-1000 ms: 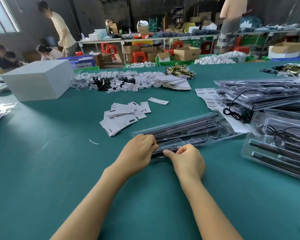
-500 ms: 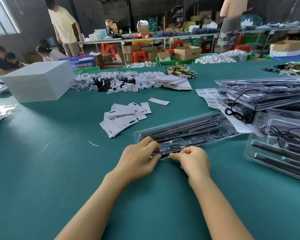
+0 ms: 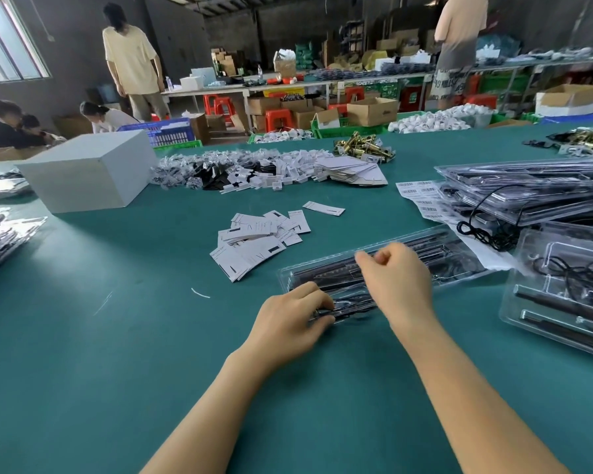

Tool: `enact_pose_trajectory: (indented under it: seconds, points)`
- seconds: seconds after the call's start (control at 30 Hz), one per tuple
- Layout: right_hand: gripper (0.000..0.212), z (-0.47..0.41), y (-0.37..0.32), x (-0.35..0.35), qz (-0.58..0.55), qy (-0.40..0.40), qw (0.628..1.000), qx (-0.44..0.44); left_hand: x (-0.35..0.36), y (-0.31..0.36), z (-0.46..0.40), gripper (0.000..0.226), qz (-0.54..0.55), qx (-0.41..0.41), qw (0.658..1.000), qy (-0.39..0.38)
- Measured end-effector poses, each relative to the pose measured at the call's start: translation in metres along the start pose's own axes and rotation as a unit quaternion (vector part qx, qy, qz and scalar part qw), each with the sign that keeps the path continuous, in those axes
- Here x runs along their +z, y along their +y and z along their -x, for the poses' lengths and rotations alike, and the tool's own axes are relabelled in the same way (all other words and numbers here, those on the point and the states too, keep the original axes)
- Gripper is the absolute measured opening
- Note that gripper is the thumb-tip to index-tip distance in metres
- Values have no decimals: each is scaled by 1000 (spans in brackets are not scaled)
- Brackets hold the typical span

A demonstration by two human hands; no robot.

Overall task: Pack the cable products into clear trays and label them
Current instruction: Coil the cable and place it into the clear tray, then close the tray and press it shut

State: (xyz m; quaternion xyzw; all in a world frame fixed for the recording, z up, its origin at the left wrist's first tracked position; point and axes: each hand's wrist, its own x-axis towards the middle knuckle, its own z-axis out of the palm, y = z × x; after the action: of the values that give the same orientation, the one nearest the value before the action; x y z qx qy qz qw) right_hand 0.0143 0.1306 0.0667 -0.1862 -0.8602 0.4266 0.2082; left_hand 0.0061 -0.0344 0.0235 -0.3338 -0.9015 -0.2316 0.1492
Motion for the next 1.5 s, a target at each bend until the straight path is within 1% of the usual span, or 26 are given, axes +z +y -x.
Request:
enact_pose_trajectory:
  seconds: [0.07,0.1,0.17,0.2,0.27,0.3,0.33,0.37,0.43,0.5,0.57,0.6,0.63,0.7,0.77,0.83,0.97,1.03,1.13,1.2,1.27,1.33,1.37,1.43,1.5]
  points:
    - [25,-17,-19,14,78,-62,992,-73,0,1,0,13,6,2,1000,5]
    - [22,-24,-27,24,118,-101,981,-113,1,0,0,13,10,-1,1000,9]
    - [16,-34,-40,49,192,-184,945,-190,3,-2,1,12,30,-16,999,24]
    - [20,-36,-46,61,223,-226,922,-221,3,-3,1,12,38,-22,999,30]
    - [41,-39,-56,84,268,-294,879,-262,3,-2,1,9,54,-22,997,47]
    - [51,-39,-61,94,283,-313,862,-281,2,-1,0,4,56,-16,997,60]
    - [61,-38,-66,103,297,-324,845,-305,2,0,0,5,49,-11,996,70]
    - [69,-36,-71,112,309,-328,829,-332,3,0,-1,9,38,-6,996,83]
    - [80,-31,-81,127,320,-330,804,-377,5,-3,-2,14,18,-19,997,76]
    - [82,-24,-85,138,320,-340,792,-393,4,-4,-2,15,10,-26,997,68]
    - [74,-19,-81,145,334,-360,779,-389,3,-1,-2,7,-13,5,996,83]
    - [68,-18,-78,146,343,-368,776,-380,3,1,-3,7,-25,13,996,85]
    - [61,-18,-76,146,348,-371,778,-369,4,0,-3,9,-31,9,997,65]
    - [45,-21,-73,142,351,-357,783,-369,7,-3,-3,12,-35,-27,998,38]
    - [36,-22,-74,137,355,-323,787,-388,11,-7,-1,17,-20,-47,998,38]
    - [32,-20,-75,135,358,-306,789,-394,9,-4,0,23,-9,-52,998,36]
    - [24,-14,-75,133,351,-301,796,-390,3,4,0,47,4,-12,999,32]
    - [19,-13,-74,132,343,-299,802,-387,2,5,1,53,9,-7,999,34]
    - [24,-12,-73,130,332,-295,811,-380,5,4,2,60,-1,-12,999,43]
    - [27,-13,-73,130,319,-287,822,-376,8,3,1,57,-4,-27,999,33]
    - [30,-15,-73,132,286,-277,846,-356,10,0,1,51,-8,-45,999,18]
    - [30,-18,-73,132,222,-261,884,-318,12,-4,2,44,-10,-48,999,8]
    - [34,-19,-73,131,184,-252,901,-302,12,-5,2,41,-8,-45,999,10]
    - [44,-22,-73,125,106,-234,921,-292,11,-3,2,36,-6,-29,999,30]
    - [43,-22,-72,115,18,-195,936,-291,8,0,1,28,-15,-15,998,54]
